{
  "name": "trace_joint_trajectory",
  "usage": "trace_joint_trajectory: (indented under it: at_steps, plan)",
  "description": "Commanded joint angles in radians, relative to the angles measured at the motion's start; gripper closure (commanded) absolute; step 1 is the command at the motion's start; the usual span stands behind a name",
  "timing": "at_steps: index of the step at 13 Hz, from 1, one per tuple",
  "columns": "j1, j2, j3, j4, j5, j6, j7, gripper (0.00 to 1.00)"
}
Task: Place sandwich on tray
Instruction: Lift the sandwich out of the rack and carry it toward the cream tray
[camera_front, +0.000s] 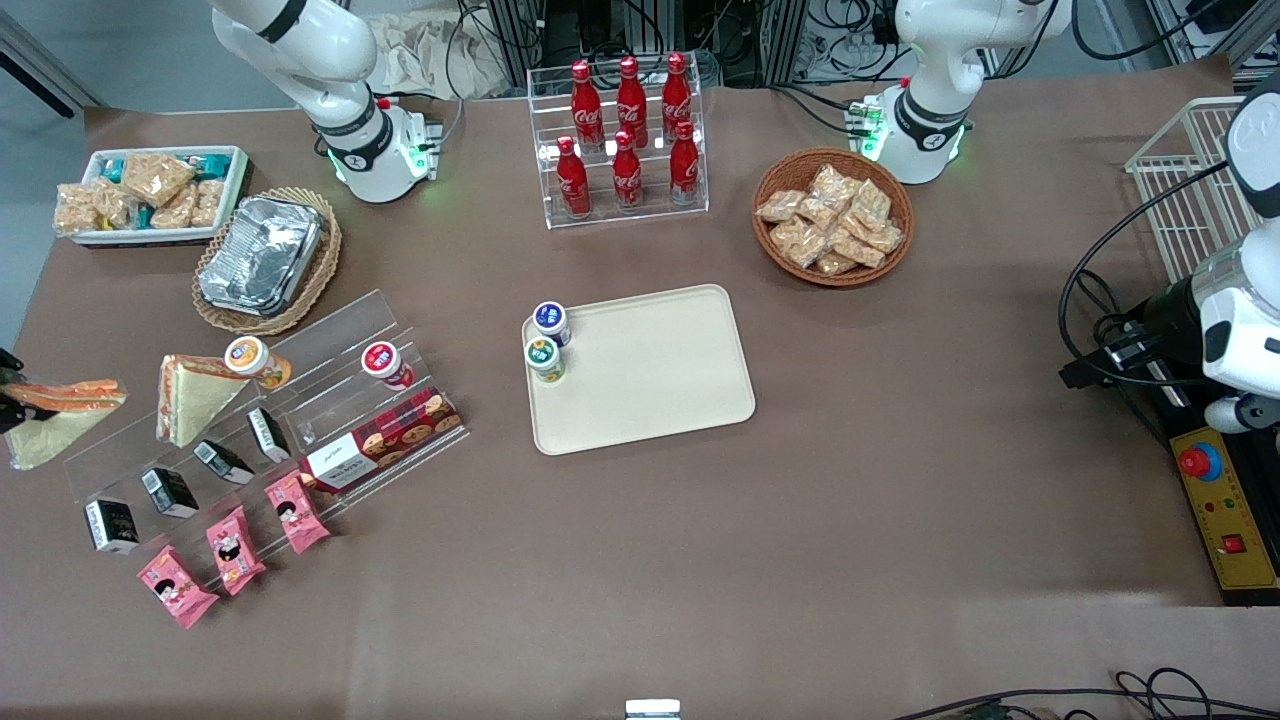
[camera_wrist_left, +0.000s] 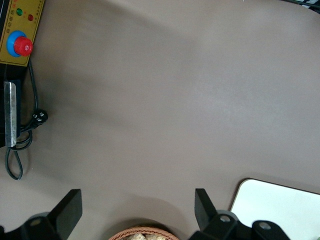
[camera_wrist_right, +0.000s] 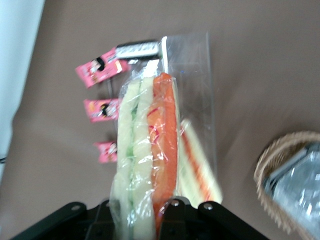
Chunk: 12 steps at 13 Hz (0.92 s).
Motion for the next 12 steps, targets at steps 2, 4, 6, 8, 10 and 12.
trace_joint_trajectory:
  at_steps: [2, 4, 6, 8, 10, 12]
  plan:
    - [0.168, -0.045, -0.003, 0.009, 0.010, -0.051, 0.269, 1.00]
    - [0.276, -0.045, -0.003, 0.009, -0.017, -0.042, 0.421, 1.00]
    - [0.397, -0.041, -0.003, 0.009, -0.074, -0.036, 0.583, 1.00]
    - [0.498, -0.033, -0.003, 0.009, -0.085, -0.007, 0.712, 1.00]
    - [0.599, -0.007, -0.003, 0.009, -0.120, 0.030, 0.856, 1.00]
    - [0.704, 0.028, -0.003, 0.009, -0.167, 0.074, 1.019, 1.00]
